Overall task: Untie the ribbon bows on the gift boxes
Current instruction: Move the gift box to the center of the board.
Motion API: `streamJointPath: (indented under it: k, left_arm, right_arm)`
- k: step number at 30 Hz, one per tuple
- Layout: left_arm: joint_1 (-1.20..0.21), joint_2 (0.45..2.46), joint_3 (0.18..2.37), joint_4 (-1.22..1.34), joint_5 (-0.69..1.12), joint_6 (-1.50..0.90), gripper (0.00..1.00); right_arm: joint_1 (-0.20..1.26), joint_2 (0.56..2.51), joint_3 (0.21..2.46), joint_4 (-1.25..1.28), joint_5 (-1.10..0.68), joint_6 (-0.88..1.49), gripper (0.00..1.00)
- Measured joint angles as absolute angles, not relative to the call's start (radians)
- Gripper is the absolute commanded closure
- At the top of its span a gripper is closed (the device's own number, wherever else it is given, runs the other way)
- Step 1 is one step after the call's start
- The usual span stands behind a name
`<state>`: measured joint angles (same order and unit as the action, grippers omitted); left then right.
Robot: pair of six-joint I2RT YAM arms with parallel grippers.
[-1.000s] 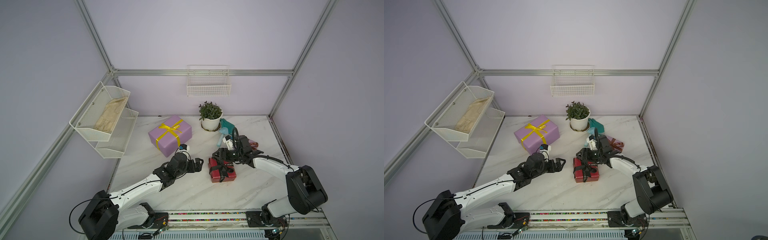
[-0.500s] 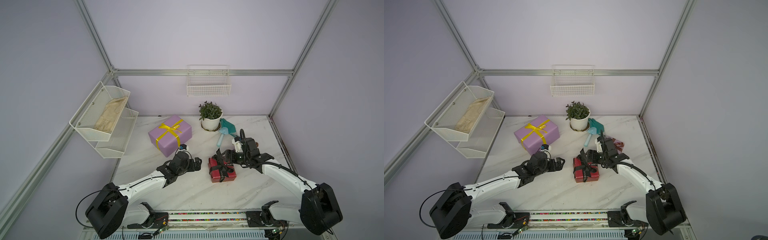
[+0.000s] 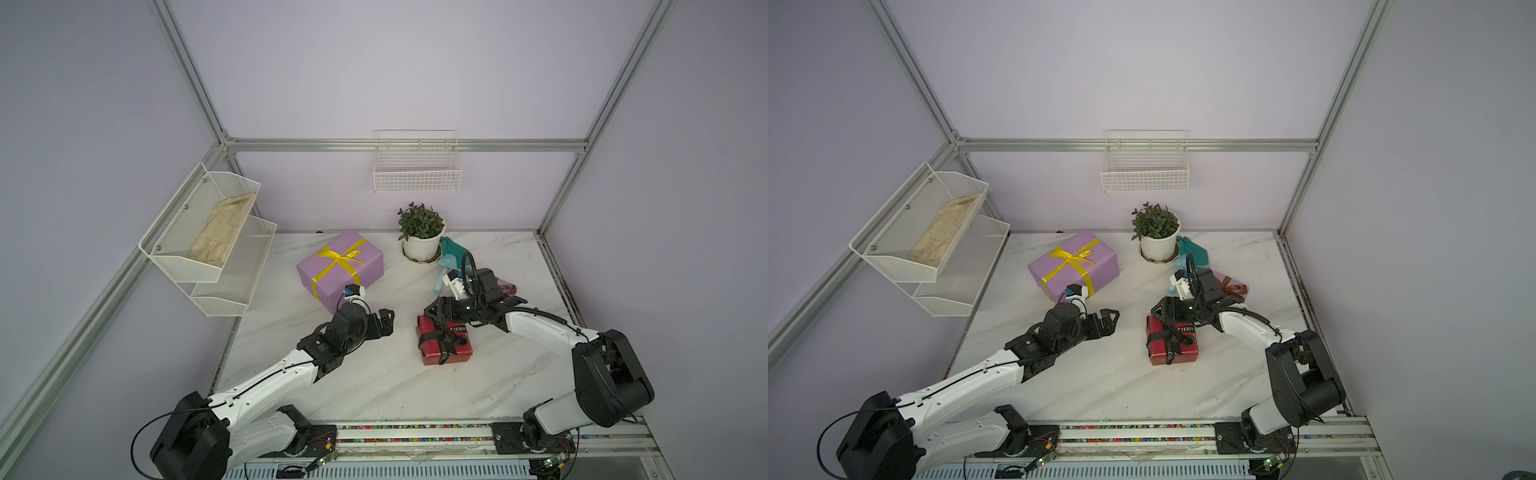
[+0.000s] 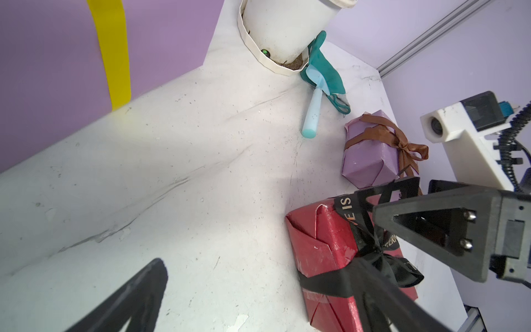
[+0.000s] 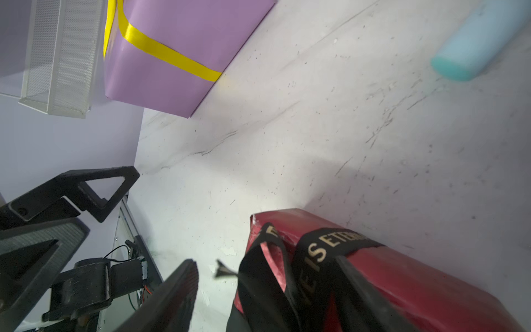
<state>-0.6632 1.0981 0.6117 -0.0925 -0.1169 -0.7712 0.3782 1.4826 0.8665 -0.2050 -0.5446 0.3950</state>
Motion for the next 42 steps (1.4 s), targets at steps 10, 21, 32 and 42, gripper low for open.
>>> streamJointPath:
  k: [10,21,32,42]
  left_arm:
    - [-0.662,1.15,0.609,-0.096,-0.113,-0.749,0.0]
    - [-0.662,1.181,0.611,-0.097,-0.096,-0.74,0.0]
    - [-0.662,1.138,0.611,-0.096,-0.094,-0.738,0.0]
    - [-0.655,1.123,0.612,-0.028,-0.057,-0.681,0.03]
  right_arm:
    - [0.352,1.297,0.85,-0.329,-0.304,0.403,0.22]
    - [0.331,1.316,0.729,-0.326,-0.409,0.405,0.35]
    - [0.419,1.611,0.908,-0.155,-0.617,0.385,0.35]
    - [0.428,1.421,0.949,-0.332,-0.436,0.363,0.38]
